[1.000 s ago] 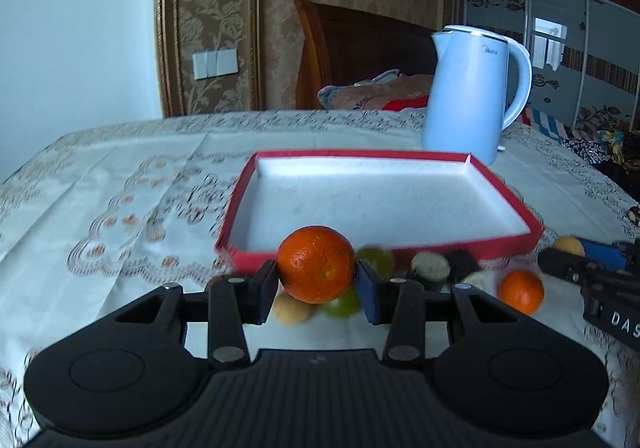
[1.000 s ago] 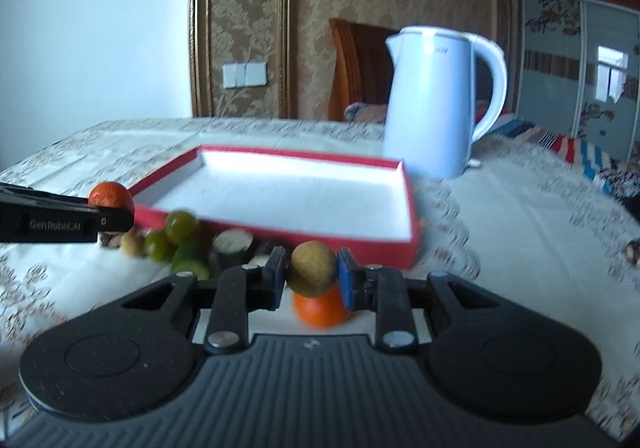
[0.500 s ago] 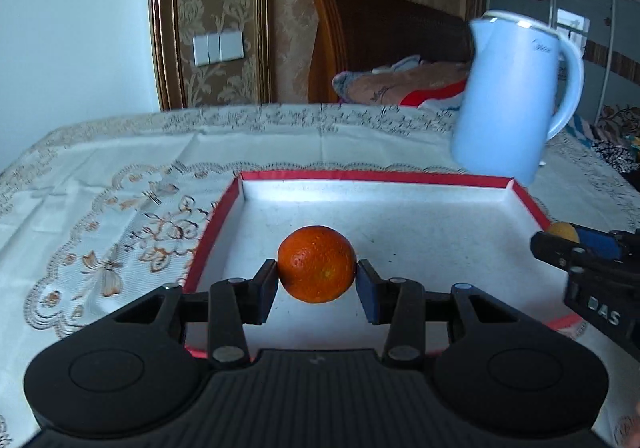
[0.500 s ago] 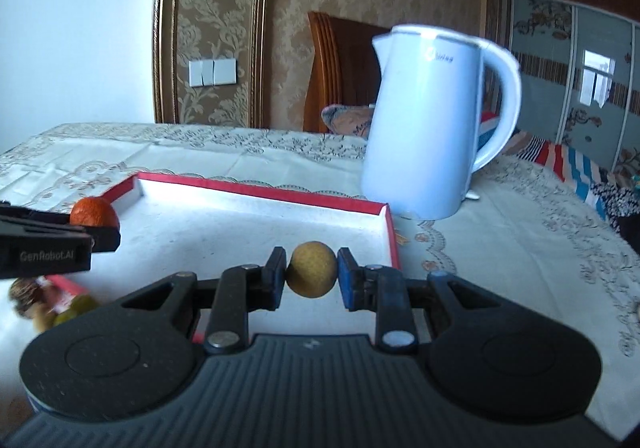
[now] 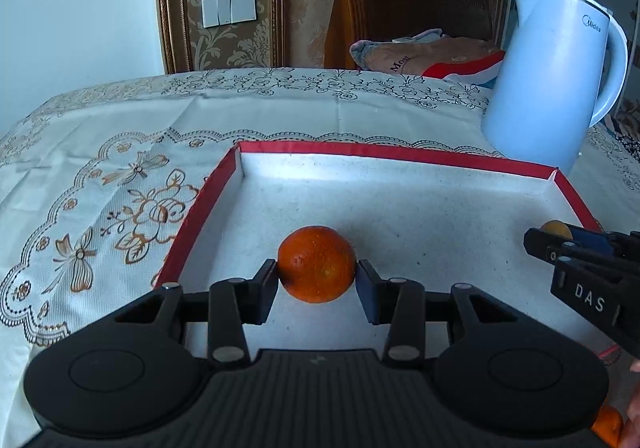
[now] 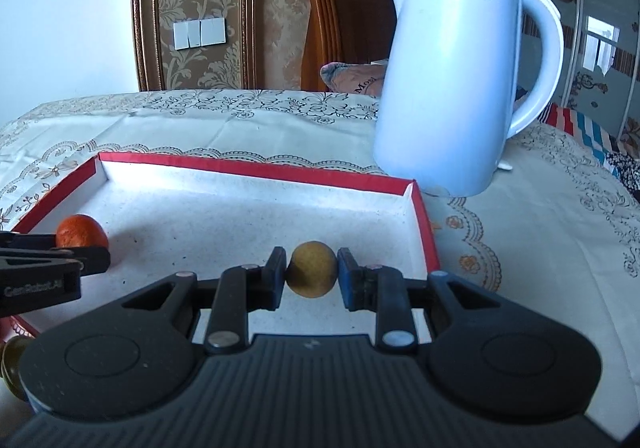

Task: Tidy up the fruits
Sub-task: 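Carry the tan fruit and the orange over the red tray with both grippers, then open both grippers to drop the fruits into the red tray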

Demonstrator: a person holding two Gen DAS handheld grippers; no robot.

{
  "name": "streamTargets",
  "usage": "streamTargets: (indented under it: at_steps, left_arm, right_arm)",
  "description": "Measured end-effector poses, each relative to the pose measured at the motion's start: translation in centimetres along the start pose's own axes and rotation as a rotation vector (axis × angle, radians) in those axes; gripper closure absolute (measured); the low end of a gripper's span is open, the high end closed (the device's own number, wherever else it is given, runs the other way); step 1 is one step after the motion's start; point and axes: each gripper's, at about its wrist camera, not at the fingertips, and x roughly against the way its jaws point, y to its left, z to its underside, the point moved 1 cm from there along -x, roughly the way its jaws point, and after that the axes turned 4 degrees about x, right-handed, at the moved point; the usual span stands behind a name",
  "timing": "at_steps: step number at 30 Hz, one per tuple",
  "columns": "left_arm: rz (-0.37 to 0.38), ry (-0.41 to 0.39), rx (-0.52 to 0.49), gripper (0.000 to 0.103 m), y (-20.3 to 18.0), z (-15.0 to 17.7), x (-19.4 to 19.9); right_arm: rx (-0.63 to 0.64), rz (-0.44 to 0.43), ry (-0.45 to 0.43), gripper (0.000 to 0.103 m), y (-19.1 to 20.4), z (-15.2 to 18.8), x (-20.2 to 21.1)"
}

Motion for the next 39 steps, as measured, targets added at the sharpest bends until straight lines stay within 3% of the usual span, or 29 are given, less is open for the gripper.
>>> streamTargets:
  at_steps: [20,25,27,30,34,37,39]
  left_arm:
    - [-0.018,-0.02,-0.045,0.061,-0.9,-0.2,-0.8]
    - [-0.011,-0.016,-0.04,0.06,-0.9,-0.1,-0.8]
    - [-0.008,-0.023,-0.046,0.059,-1.0,0.0,-0.5]
    - [-0.013,-0.053,-0.057,0.048,-1.2,0.0,0.0]
    - [-0.021,-0.099,-0.079,0.047,-1.6,-0.1,1.0]
    - [-0.038,-0.125,-0.082,0.046,-1.5,0.0,1.9]
    - [-0.041,-0.144,-0.07,0.036,-1.2,0.0,2.7]
  right_arm:
    - [-0.013,-0.035,0.035,0.075,-0.3,0.1,-0.4]
    - [-0.017,-0.032,0.022,0.06,-0.3,0.0,-0.2]
    - [-0.02,-0.025,0.013,0.047,-0.4,0.0,0.0]
    - [-0.031,-0.024,0.001,0.033,-0.5,0.0,0.3]
    - [-0.02,-0.012,-0.009,0.033,-0.4,0.0,0.5]
    - [-0.027,-0.003,-0.022,0.024,-0.4,0.1,0.9]
    - [-0.042,0.003,-0.043,0.018,-0.7,0.2,1.6]
